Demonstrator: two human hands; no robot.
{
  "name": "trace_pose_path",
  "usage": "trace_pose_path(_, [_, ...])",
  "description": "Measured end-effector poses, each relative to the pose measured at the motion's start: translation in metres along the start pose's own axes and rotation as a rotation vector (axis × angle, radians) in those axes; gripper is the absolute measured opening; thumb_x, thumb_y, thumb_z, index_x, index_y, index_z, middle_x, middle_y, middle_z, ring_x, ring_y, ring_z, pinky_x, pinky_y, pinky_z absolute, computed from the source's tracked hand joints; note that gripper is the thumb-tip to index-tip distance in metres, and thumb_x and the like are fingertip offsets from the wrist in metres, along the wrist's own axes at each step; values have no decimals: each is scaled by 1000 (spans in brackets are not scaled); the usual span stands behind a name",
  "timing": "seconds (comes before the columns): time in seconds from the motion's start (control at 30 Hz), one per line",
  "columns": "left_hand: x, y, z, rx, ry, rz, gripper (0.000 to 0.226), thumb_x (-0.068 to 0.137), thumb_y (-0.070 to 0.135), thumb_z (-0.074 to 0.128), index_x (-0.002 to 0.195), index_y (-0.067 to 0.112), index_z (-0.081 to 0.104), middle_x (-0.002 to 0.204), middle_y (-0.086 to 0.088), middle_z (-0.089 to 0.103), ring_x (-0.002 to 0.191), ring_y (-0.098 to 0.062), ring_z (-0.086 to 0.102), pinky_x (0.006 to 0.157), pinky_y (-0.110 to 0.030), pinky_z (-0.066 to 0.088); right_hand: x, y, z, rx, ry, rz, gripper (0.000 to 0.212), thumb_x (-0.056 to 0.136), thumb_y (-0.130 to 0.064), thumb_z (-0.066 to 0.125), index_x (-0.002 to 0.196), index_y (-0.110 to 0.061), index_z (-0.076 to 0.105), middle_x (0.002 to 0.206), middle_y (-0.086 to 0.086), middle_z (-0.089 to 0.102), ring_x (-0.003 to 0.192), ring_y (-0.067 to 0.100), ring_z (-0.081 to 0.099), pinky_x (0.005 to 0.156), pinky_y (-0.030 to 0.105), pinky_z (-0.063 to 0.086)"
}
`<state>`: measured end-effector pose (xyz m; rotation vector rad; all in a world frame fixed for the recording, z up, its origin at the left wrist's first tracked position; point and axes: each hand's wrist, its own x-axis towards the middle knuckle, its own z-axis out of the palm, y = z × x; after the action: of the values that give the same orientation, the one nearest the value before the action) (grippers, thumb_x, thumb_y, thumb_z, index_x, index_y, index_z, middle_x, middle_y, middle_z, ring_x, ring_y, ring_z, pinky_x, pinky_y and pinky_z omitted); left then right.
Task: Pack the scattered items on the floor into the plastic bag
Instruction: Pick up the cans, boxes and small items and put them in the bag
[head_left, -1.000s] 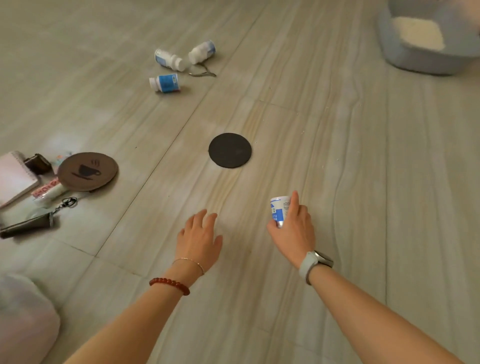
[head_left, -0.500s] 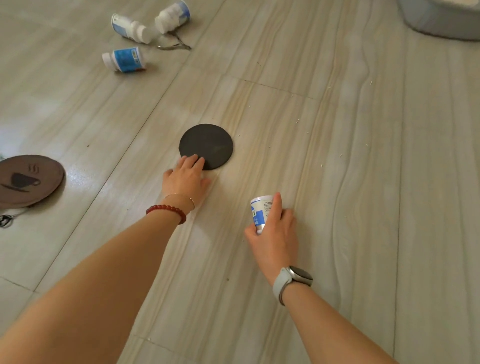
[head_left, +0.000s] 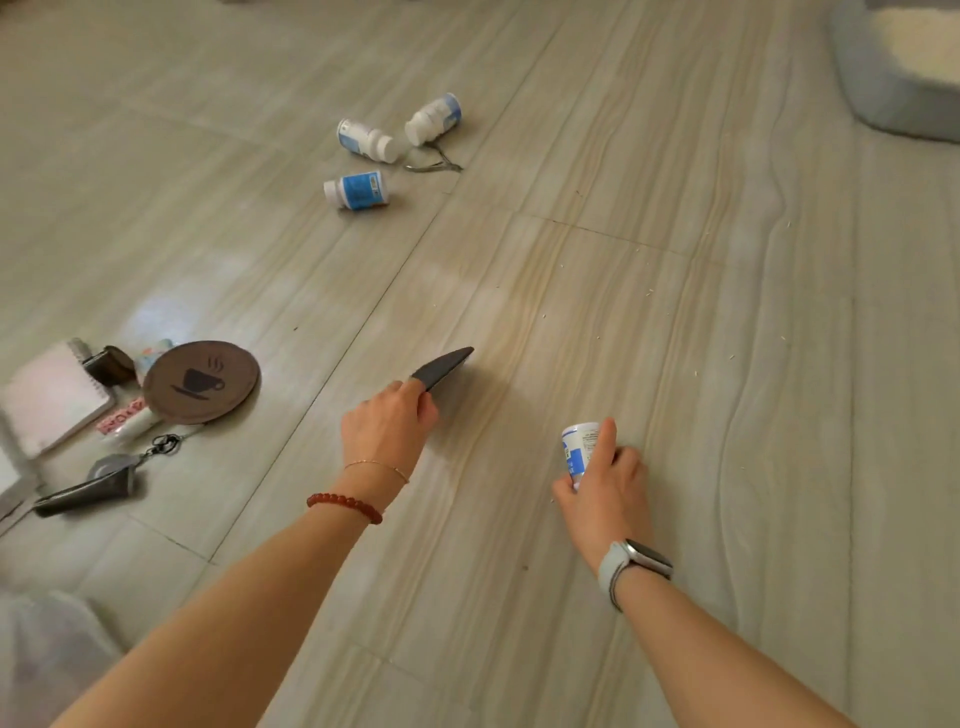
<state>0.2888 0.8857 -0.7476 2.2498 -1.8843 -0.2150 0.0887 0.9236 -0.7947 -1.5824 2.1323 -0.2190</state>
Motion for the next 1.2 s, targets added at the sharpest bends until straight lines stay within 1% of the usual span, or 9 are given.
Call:
trace_pose_path(0.27, [-105, -78, -121, -634, 242, -365, 15, 95, 12, 34, 87, 12, 47, 62, 4, 45, 57, -11, 40, 53, -24, 34, -68, -71, 10, 376, -24, -122, 76, 81, -17, 58, 144, -12, 17, 123, 19, 44, 115, 33, 40, 85, 33, 37])
trace_pose_path(0.37, [-152, -121, -165, -616, 308, -347, 16, 96, 14, 35, 87, 14, 48, 66, 5, 47, 59, -8, 42, 51, -13, 38, -120, -132, 17, 604, -196, -310, 73, 82, -18, 61, 143, -16, 20, 129, 10, 45, 115, 25, 47, 93, 30, 42])
trace_pose_path(0.5, [-221, -190, -226, -530, 521, -401, 16, 95, 14, 38, 90, 14, 53, 71, 7, 53, 63, -3, 50, 54, -7, 42, -195, -209, 6, 747, -396, -497, 58, 83, -17, 63, 133, -18, 34, 109, -2, 55, 84, 8, 59, 67, 7, 45])
trace_pose_path(0.67, [-288, -274, -268, -379, 806, -612, 21, 95, 12, 40, 97, 6, 59, 80, -4, 54, 67, 3, 53, 63, -13, 41, -280, -271, -1, 696, -493, -896, 63, 78, -28, 60, 135, -15, 35, 115, -4, 43, 98, 1, 51, 83, 0, 38])
trace_pose_path(0.73, [-299, -298, -274, -275, 795, -664, 22, 94, 12, 42, 97, 2, 61, 85, -7, 55, 74, -4, 52, 66, -21, 37, -304, -292, 2, 582, -492, -1040, 64, 81, -27, 63, 137, -14, 34, 115, -5, 38, 95, -1, 46, 82, -3, 35])
trace_pose_path(0.8, [-302, -317, -274, -210, 720, -651, 22, 92, 12, 45, 98, 1, 63, 89, -14, 61, 81, -19, 52, 72, -27, 37, -325, -313, 7, 423, -447, -1183, 62, 84, -28, 62, 137, -16, 33, 121, -1, 43, 101, 7, 48, 85, 11, 41])
trace_pose_path(0.87, [-298, -328, -269, -144, 549, -628, 23, 92, 14, 47, 107, 4, 61, 96, -18, 66, 83, -28, 57, 74, -32, 43, -342, -336, 16, 222, -379, -1291, 55, 86, -34, 58, 133, -16, 36, 125, 5, 45, 105, 21, 53, 83, 29, 45])
trace_pose_path(1.0, [-295, -334, -246, 95, 201, -632, 31, 92, 11, 41, 122, 11, 47, 118, -14, 60, 100, -38, 57, 75, -43, 48, -364, -368, 54, -153, -241, -1342, 45, 89, -36, 54, 122, -9, 40, 121, 12, 42, 105, 30, 52, 78, 37, 49])
trace_pose_path(1.2, [-326, -332, -220, 275, 347, -459, 28, 69, 13, 66, 98, 11, 65, 103, -9, 69, 93, -32, 64, 68, -41, 51, -362, -353, 104, -322, -445, -1354, 45, 94, -20, 47, 134, -6, 35, 145, 13, 29, 136, 26, 25, 110, 34, 30])
